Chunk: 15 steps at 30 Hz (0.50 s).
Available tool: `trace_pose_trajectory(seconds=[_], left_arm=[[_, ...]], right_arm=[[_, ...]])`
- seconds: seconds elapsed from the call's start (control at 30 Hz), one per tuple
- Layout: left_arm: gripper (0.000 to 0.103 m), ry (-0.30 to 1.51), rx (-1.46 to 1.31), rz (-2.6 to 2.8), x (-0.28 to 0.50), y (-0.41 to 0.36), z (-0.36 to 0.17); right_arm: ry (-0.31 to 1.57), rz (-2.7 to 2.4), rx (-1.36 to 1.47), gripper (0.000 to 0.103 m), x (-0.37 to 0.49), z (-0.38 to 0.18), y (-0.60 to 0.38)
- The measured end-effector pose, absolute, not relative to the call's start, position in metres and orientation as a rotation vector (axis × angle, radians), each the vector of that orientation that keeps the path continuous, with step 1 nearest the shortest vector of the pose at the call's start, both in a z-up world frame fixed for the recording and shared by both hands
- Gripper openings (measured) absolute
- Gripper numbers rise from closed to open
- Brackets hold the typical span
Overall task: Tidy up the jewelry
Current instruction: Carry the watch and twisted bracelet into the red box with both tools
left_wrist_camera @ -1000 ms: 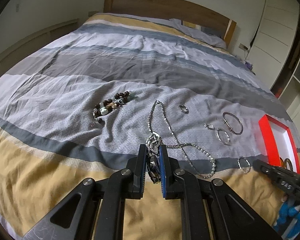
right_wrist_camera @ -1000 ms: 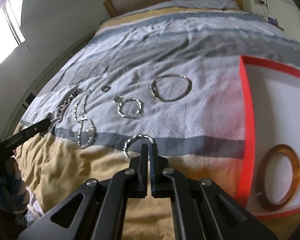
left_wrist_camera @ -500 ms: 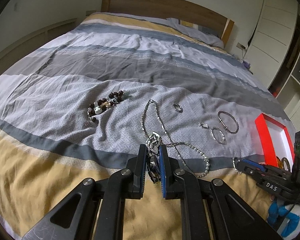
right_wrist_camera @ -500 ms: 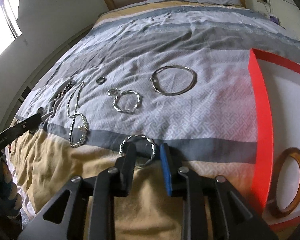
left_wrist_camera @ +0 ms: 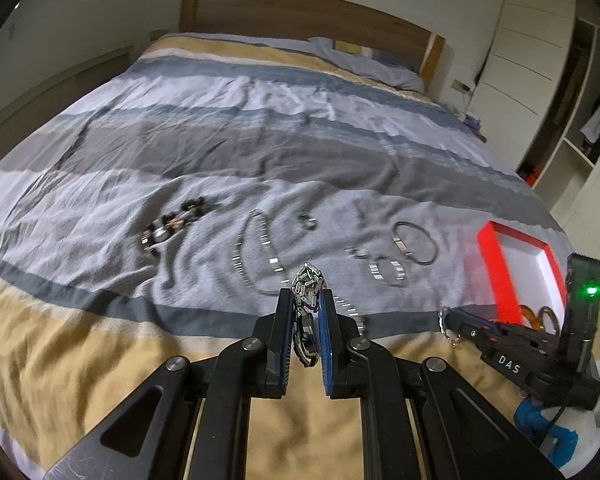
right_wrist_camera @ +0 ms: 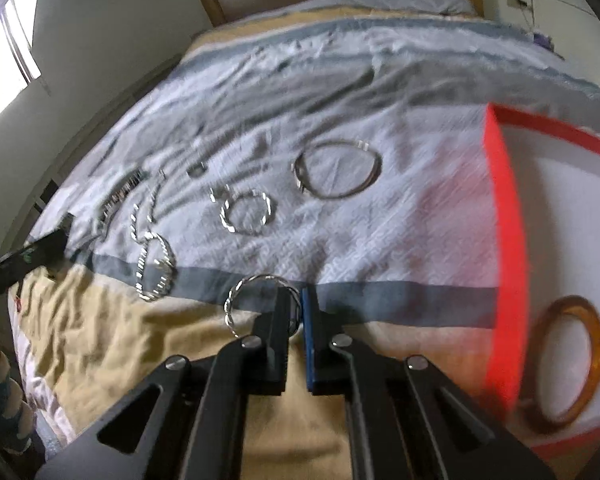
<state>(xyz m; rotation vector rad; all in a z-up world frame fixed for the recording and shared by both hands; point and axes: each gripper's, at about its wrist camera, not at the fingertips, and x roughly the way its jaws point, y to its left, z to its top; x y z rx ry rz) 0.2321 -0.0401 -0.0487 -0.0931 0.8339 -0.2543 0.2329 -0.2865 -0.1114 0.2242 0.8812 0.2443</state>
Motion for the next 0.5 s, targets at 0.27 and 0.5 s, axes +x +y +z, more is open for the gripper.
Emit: trace_pose_trajectory(seconds=[0.27,0.5], left_arm=[[0.012,0.821,-0.068,-0.416,0.232,-0.127,-0.029],[0.012,0.846,-0.036,-0.606,0.241,-0.237,-0.031]], right_arm=[[0.757,0.146,0.214,0.005,0.211,-0.051,-0.368],[0.777,-0.006,0.174,0.005,0.210,-0.051,-0.463]])
